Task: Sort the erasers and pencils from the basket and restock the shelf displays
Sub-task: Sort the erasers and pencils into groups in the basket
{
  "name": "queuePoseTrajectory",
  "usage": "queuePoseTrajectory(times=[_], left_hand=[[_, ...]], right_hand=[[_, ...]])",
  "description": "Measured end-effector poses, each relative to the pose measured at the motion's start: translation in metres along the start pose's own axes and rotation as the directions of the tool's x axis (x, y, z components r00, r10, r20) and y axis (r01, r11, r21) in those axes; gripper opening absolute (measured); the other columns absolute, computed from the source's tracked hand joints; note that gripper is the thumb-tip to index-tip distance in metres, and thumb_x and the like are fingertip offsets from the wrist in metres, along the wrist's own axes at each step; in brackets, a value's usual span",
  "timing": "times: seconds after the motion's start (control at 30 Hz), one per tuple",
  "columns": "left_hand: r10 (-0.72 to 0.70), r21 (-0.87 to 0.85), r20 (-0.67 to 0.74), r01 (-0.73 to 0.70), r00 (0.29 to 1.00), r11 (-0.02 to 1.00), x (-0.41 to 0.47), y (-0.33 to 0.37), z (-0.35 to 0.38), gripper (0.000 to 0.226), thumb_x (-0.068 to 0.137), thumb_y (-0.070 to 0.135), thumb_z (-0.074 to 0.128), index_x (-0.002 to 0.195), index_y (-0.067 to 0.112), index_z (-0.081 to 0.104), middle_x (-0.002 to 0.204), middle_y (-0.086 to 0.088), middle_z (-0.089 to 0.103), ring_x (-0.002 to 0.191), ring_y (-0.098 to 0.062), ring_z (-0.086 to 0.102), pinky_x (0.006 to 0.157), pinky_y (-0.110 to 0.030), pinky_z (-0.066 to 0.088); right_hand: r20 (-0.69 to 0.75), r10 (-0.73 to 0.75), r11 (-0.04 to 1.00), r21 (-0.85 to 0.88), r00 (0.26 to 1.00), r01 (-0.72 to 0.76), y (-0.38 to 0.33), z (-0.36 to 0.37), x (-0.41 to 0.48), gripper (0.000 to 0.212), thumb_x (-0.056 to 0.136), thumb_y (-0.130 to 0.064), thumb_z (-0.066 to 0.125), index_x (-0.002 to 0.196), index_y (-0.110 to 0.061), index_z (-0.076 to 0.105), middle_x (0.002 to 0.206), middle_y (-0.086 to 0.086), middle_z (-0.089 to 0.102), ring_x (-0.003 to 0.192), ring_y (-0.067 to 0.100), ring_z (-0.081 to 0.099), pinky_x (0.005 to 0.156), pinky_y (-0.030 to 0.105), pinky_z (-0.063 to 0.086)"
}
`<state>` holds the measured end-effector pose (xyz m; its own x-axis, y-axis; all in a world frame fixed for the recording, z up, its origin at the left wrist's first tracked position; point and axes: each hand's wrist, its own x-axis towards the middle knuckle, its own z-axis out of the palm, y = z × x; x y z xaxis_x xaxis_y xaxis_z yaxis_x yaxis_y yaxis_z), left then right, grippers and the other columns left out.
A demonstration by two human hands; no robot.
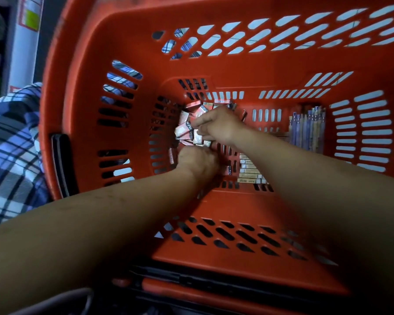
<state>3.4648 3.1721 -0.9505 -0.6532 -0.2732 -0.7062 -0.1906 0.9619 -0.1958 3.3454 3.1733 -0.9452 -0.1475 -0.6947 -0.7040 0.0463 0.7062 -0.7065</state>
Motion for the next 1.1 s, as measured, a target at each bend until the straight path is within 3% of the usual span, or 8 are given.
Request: queuePoseTrajectory(times=[0.1, 0.2, 0.3, 0.47, 0.67, 0.77, 0.9, 1.1], left_hand=[[0.244, -0.096, 0.007, -0.242, 0.97, 0.965, -0.005, 0.008, -0.015, 0.045, 0.111, 0.027, 0.025, 0.149, 0.008, 0.038, 0.151, -0.02, 0.04, 0.123, -0.039, 0.054, 0.081, -0.04, 0.046], [0.33, -0.15, -0.023, -0.33, 0.944, 0.932, 0.0, -0.001, -0.01, 0.047, 0.111, 0.025, 0.029, 0.156, 0.015, 0.031, 0.164, -0.012, 0.021, 0.13, -0.038, 0.048, 0.087, -0.042, 0.049], [0.372, -0.164, -0.066, -0.378, 0.926, 0.911, 0.009, -0.001, -0.005, 0.048, 0.109, 0.023, 0.034, 0.156, 0.02, 0.031, 0.163, -0.008, 0.023, 0.13, -0.035, 0.049, 0.093, -0.041, 0.049], [0.427, -0.127, -0.073, -0.433, 0.901, 0.893, 0.014, 0.006, -0.005, 0.04, 0.108, 0.028, 0.035, 0.148, 0.022, 0.04, 0.151, -0.008, 0.037, 0.119, -0.037, 0.055, 0.078, -0.04, 0.046], [0.376, -0.066, -0.117, -0.385, 0.919, 0.921, 0.009, -0.003, -0.004, 0.046, 0.104, 0.028, 0.029, 0.134, 0.009, 0.058, 0.14, -0.023, 0.051, 0.103, -0.043, 0.064, 0.058, -0.041, 0.043], [0.259, -0.067, -0.188, -0.276, 0.947, 0.959, 0.007, -0.006, -0.004, 0.072, 0.097, 0.031, -0.002, 0.142, 0.003, 0.046, 0.144, -0.023, 0.046, 0.116, -0.042, 0.056, 0.072, -0.041, 0.04], [0.137, -0.036, -0.09, -0.141, 0.986, 0.989, 0.003, -0.005, -0.007, 0.042, 0.11, 0.026, 0.026, 0.149, 0.014, 0.037, 0.146, -0.021, 0.041, 0.124, -0.042, 0.051, 0.086, -0.042, 0.047], [0.055, 0.056, 0.022, -0.056, 0.998, 0.997, -0.003, 0.007, -0.013, 0.038, 0.109, 0.017, 0.028, 0.144, 0.011, 0.04, 0.137, -0.023, 0.046, 0.116, -0.046, 0.056, 0.078, -0.049, 0.055]], right_hand=[[0.051, 0.02, 0.994, 0.102, 0.999, -0.025, -0.008, -0.015, -0.008, 0.022, 0.097, 0.006, 0.058, 0.114, 0.0, 0.072, 0.112, 0.019, 0.072, 0.098, 0.024, 0.072, 0.066, 0.017, 0.059], [-0.129, -0.012, 0.995, 0.097, 0.992, 0.025, -0.005, -0.031, -0.005, 0.02, 0.098, 0.001, 0.054, 0.099, -0.004, 0.073, 0.097, 0.017, 0.075, 0.076, 0.027, 0.075, 0.064, 0.034, 0.063], [-0.438, -0.304, 0.911, -0.393, 0.846, 0.124, 0.015, -0.045, -0.005, 0.024, 0.089, -0.013, 0.051, 0.082, -0.011, 0.073, 0.071, 0.007, 0.068, 0.074, 0.033, 0.071, 0.062, 0.038, 0.054], [-0.337, -0.438, 0.632, -0.774, 0.833, 0.019, 0.031, -0.052, -0.016, 0.028, 0.095, -0.025, 0.05, 0.108, -0.005, 0.065, 0.11, 0.018, 0.065, 0.099, 0.041, 0.063, 0.074, 0.039, 0.048], [-0.252, -0.205, 0.509, -0.853, 0.946, -0.116, 0.026, -0.032, -0.006, 0.059, 0.091, -0.042, 0.067, 0.134, -0.006, 0.05, 0.138, 0.016, 0.044, 0.125, 0.036, 0.047, 0.098, 0.044, 0.044], [-0.215, -0.21, 0.473, -0.876, 0.954, -0.094, 0.028, -0.024, 0.0, 0.055, 0.092, -0.028, 0.068, 0.138, -0.005, 0.047, 0.144, 0.018, 0.04, 0.128, 0.037, 0.046, 0.103, 0.044, 0.042], [-0.201, -0.232, 0.476, -0.877, 0.952, -0.069, 0.032, -0.021, 0.002, 0.05, 0.094, -0.017, 0.065, 0.138, -0.003, 0.047, 0.146, 0.02, 0.039, 0.126, 0.038, 0.048, 0.1, 0.044, 0.046], [-0.154, -0.275, 0.487, -0.873, 0.949, 0.0, 0.028, -0.033, -0.005, 0.06, 0.09, -0.042, 0.067, 0.136, -0.009, 0.048, 0.138, 0.015, 0.048, 0.122, 0.035, 0.052, 0.095, 0.042, 0.045]])
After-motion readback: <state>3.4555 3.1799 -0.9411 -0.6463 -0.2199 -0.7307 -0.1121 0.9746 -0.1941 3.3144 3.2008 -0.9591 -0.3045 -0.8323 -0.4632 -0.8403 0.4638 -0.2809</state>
